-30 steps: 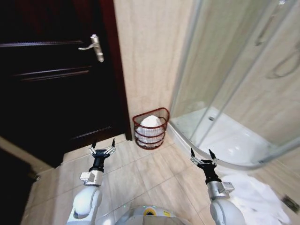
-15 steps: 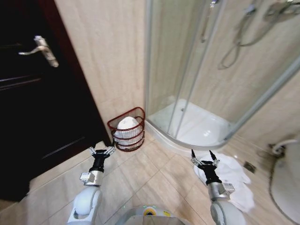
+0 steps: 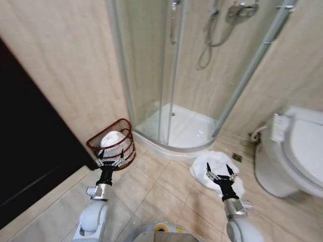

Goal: Discard the used towel into the hamper.

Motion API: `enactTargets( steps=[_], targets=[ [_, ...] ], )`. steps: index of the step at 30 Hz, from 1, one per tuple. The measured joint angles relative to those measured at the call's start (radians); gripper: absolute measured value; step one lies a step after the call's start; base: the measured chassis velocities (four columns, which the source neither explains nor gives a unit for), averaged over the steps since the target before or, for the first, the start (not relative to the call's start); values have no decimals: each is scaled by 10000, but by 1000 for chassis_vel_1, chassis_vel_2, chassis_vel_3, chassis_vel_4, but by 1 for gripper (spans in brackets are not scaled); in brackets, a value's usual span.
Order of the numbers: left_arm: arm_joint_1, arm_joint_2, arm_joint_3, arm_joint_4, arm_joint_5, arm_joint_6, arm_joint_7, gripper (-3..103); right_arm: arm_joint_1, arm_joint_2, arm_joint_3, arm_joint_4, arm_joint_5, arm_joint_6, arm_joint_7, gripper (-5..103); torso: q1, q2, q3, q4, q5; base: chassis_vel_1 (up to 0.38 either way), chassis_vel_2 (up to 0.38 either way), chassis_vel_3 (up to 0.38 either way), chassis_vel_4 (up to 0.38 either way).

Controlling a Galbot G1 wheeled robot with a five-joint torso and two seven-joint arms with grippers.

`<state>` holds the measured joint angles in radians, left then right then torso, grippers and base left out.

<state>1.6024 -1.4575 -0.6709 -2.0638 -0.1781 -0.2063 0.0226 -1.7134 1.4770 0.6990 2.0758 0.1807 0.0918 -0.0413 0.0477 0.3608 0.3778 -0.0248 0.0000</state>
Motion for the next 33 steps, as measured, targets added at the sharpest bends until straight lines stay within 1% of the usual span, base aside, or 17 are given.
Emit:
enactTargets(
  steps=[6,9,13,17,21,33],
  targets=[
    [14,-5,5,2,-19,-13,-5,100,-32,-13,24,-23,-68,-102,9,100,0,3,0,2,1,-136,-120,-121,-124],
    [-41,-65,13,84,-151,-232,22,100,-39,-40,60,0,-82,-292,10,100,1,3,1,0,0,-121,-110,-124,-126],
    [-19,-87,23,96,-372,-314,26,100,-37,-74,66,-13,-82,-322,0,100,1,3,1,-3,0,-104,-82,-109,-108],
    [7,-102,21,97,-402,-366,53,100,-57,-119,65,-27,-83,-362,-21,100,1,3,1,3,0,-24,-28,-24,-16],
    [12,-123,19,90,-405,-369,71,100,-49,-145,77,-42,-70,-363,-66,100,1,4,2,4,-1,-22,-20,58,56],
    [25,-174,33,38,-380,-369,116,100,-51,-211,119,-175,23,-177,-77,100,2,5,3,2,2,-125,-119,114,125]
  ],
)
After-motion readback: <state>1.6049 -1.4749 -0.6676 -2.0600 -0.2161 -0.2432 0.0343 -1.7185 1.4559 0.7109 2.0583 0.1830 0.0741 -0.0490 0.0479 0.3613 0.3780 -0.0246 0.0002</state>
